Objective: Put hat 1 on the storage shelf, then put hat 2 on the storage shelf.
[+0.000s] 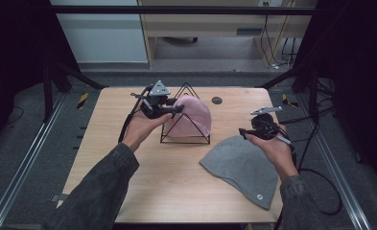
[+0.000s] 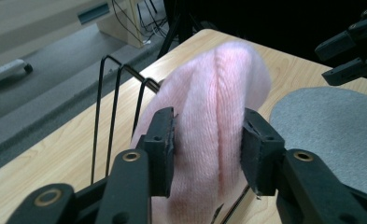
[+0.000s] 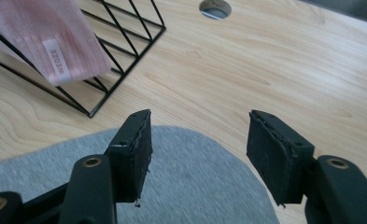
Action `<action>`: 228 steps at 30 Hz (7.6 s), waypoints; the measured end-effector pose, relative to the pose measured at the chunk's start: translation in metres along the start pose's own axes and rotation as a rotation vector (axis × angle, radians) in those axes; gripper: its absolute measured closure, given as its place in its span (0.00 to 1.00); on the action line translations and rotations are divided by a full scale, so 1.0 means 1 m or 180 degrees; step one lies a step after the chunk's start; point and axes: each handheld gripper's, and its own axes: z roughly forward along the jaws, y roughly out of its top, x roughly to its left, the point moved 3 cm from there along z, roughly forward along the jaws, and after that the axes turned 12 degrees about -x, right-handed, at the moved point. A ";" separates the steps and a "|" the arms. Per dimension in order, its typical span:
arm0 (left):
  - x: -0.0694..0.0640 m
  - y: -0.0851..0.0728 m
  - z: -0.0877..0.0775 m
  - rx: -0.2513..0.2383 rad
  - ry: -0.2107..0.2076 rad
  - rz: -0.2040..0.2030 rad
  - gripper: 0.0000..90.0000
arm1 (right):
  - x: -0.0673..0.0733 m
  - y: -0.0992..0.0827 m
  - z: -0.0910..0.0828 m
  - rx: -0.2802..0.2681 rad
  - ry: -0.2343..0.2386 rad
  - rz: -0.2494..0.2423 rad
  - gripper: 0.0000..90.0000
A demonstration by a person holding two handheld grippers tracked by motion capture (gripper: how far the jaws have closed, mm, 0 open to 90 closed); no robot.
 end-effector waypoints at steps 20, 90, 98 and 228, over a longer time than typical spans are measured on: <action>-0.012 0.010 -0.013 -0.0048 0.0062 0.0042 0.58 | -0.026 -0.033 0.004 0.0163 -0.0119 0.0138 0.46; -0.011 -0.191 -0.141 0.1095 0.0163 -0.0403 0.09 | 0.024 0.006 -0.069 -0.0280 0.0789 -0.0261 0.96; -0.013 -0.192 -0.140 0.1114 0.0122 -0.0396 0.09 | 0.058 0.037 -0.087 -0.0455 0.0985 -0.0536 0.96; -0.014 0.122 -0.083 0.0036 -0.0171 0.0530 0.98 | 0.084 0.231 -0.098 -0.1298 0.1103 -0.0837 0.96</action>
